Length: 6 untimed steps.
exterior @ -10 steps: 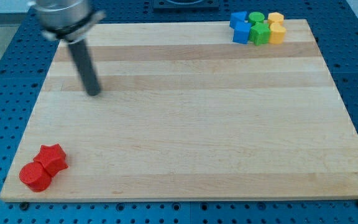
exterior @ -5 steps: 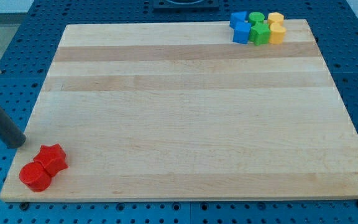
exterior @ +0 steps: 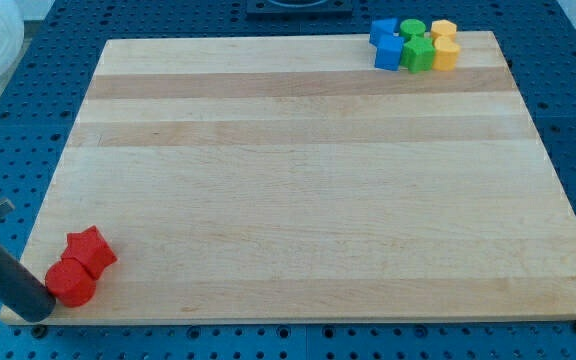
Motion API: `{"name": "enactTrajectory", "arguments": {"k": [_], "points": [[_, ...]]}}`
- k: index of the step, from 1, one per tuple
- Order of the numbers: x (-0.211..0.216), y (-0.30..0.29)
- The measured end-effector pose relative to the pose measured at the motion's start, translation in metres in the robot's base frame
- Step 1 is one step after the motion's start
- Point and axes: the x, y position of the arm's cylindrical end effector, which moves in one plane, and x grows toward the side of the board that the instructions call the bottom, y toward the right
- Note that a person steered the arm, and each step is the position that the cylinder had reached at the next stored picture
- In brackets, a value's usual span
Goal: Place the red circle diagonally to red star
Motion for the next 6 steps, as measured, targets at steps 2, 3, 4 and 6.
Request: {"name": "enactTrajectory", "arguments": {"k": [2, 3, 4, 6], "points": [[-0.003, 0.050], [-0.018, 0.049], [-0.034, 0.061], [-0.045, 0.155]]}}
